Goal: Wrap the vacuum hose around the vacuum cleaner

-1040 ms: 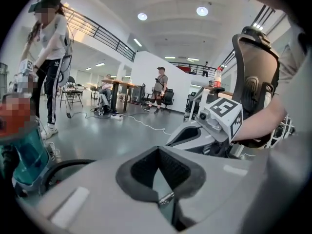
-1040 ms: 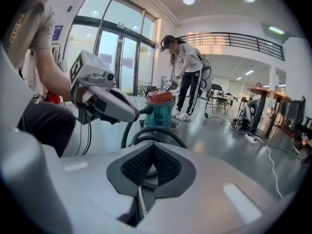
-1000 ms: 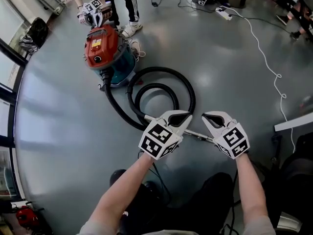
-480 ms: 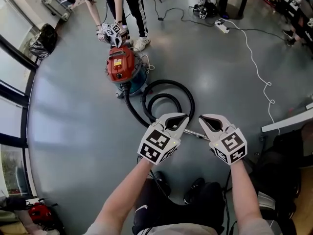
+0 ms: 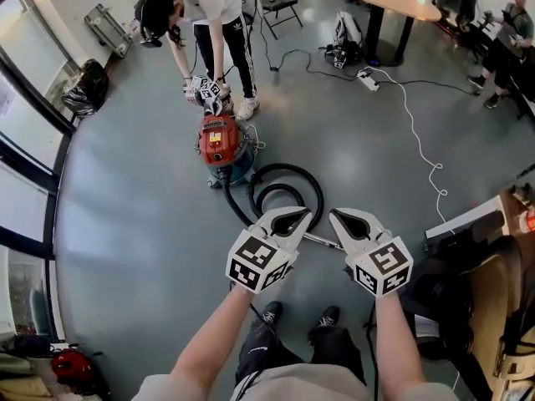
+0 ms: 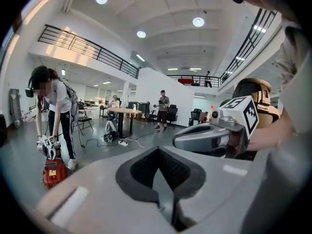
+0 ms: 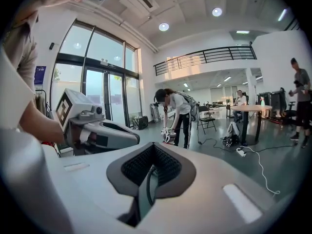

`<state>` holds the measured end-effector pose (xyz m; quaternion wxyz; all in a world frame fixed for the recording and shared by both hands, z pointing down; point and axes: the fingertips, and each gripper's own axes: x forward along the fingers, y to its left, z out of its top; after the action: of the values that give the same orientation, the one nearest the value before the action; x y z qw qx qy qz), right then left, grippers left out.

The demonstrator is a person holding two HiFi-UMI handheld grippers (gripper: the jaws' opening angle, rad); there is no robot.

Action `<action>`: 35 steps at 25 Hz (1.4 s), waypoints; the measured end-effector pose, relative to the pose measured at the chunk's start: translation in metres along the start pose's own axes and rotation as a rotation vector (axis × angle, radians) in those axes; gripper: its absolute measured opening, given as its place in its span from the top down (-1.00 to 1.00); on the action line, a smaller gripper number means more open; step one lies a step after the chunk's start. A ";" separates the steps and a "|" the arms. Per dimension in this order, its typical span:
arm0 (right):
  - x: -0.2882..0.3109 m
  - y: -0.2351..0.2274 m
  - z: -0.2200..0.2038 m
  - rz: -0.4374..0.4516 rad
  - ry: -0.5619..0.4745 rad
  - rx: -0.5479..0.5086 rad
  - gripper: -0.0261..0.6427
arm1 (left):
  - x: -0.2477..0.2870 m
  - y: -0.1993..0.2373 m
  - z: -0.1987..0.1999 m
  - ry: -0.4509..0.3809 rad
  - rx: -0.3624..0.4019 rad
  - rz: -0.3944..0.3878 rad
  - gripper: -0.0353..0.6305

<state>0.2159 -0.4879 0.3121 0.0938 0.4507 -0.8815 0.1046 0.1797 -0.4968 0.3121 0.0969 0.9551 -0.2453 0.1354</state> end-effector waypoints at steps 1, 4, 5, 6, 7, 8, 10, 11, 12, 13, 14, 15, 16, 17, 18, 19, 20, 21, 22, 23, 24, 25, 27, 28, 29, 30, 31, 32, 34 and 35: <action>-0.006 0.006 0.009 -0.003 -0.010 0.006 0.85 | -0.008 -0.006 0.008 0.000 0.007 -0.006 0.89; -0.024 0.026 0.031 -0.021 -0.039 0.025 0.85 | -0.029 -0.025 0.027 -0.007 0.008 -0.028 0.89; -0.031 0.032 0.037 -0.031 -0.049 0.030 0.85 | -0.035 -0.032 0.032 -0.013 0.008 -0.035 0.89; -0.037 0.038 0.043 -0.041 -0.059 0.033 0.85 | -0.042 -0.039 0.037 -0.020 0.011 -0.042 0.89; -0.042 0.044 0.048 -0.050 -0.068 0.034 0.85 | -0.049 -0.044 0.040 -0.027 0.020 -0.048 0.89; -0.046 0.050 0.053 -0.059 -0.078 0.034 0.85 | -0.056 -0.048 0.043 -0.033 0.030 -0.053 0.89; -0.050 0.063 0.059 -0.079 -0.095 0.037 0.85 | -0.069 -0.052 0.045 -0.043 0.041 -0.064 0.89; -0.052 0.069 0.061 -0.088 -0.101 0.040 0.85 | -0.076 -0.053 0.046 -0.050 0.040 -0.070 0.89; -0.054 0.075 0.062 -0.097 -0.106 0.043 0.85 | -0.082 -0.054 0.047 -0.059 0.038 -0.075 0.89; -0.056 0.082 0.064 -0.103 -0.112 0.046 0.85 | -0.089 -0.055 0.049 -0.066 0.038 -0.080 0.89; -0.058 0.089 0.067 -0.107 -0.119 0.048 0.85 | -0.096 -0.057 0.050 -0.072 0.042 -0.083 0.89; -0.060 0.097 0.070 -0.108 -0.128 0.052 0.85 | -0.103 -0.058 0.052 -0.076 0.048 -0.086 0.89; -0.061 0.105 0.073 -0.109 -0.138 0.055 0.85 | -0.111 -0.059 0.053 -0.078 0.055 -0.089 0.89; -0.063 0.112 0.075 -0.111 -0.146 0.054 0.85 | -0.117 -0.060 0.053 -0.081 0.060 -0.092 0.89; -0.064 0.119 0.076 -0.114 -0.150 0.050 0.85 | -0.122 -0.060 0.054 -0.086 0.063 -0.095 0.89; -0.064 0.124 0.076 -0.118 -0.152 0.044 0.85 | -0.127 -0.060 0.054 -0.092 0.065 -0.099 0.89; -0.064 0.129 0.076 -0.123 -0.154 0.039 0.85 | -0.131 -0.060 0.054 -0.097 0.068 -0.104 0.89; -0.064 0.133 0.075 -0.129 -0.158 0.037 0.85 | -0.136 -0.060 0.054 -0.101 0.073 -0.109 0.89; -0.064 0.138 0.076 -0.135 -0.163 0.037 0.85 | -0.140 -0.060 0.055 -0.103 0.078 -0.114 0.89; -0.064 0.142 0.076 -0.141 -0.168 0.040 0.85 | -0.144 -0.060 0.055 -0.105 0.082 -0.119 0.89; -0.065 0.145 0.078 -0.146 -0.173 0.041 0.85 | -0.148 -0.060 0.055 -0.108 0.082 -0.123 0.89; -0.065 0.149 0.079 -0.150 -0.176 0.042 0.85 | -0.152 -0.060 0.056 -0.111 0.081 -0.124 0.89; -0.067 0.154 0.083 -0.159 -0.182 0.040 0.86 | -0.159 -0.059 0.058 -0.116 0.078 -0.122 0.89; -0.068 0.156 0.085 -0.164 -0.186 0.040 0.85 | -0.162 -0.059 0.058 -0.117 0.078 -0.122 0.89; -0.069 0.158 0.086 -0.169 -0.190 0.041 0.85 | -0.164 -0.060 0.058 -0.116 0.080 -0.124 0.89; -0.070 0.160 0.087 -0.174 -0.193 0.042 0.86 | -0.166 -0.061 0.058 -0.116 0.081 -0.127 0.89; -0.071 0.163 0.088 -0.178 -0.196 0.043 0.86 | -0.169 -0.062 0.058 -0.115 0.084 -0.132 0.89; -0.072 0.165 0.089 -0.183 -0.199 0.043 0.85 | -0.171 -0.064 0.058 -0.114 0.086 -0.138 0.89; -0.073 0.170 0.089 -0.194 -0.203 0.043 0.86 | -0.175 -0.067 0.056 -0.111 0.091 -0.150 0.89; -0.073 0.173 0.089 -0.198 -0.204 0.044 0.86 | -0.177 -0.069 0.056 -0.109 0.094 -0.154 0.89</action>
<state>0.1111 -0.3561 0.1902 0.0034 0.5459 -0.8351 0.0678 0.0758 -0.3733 0.1972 0.0487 0.9806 -0.1692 0.0865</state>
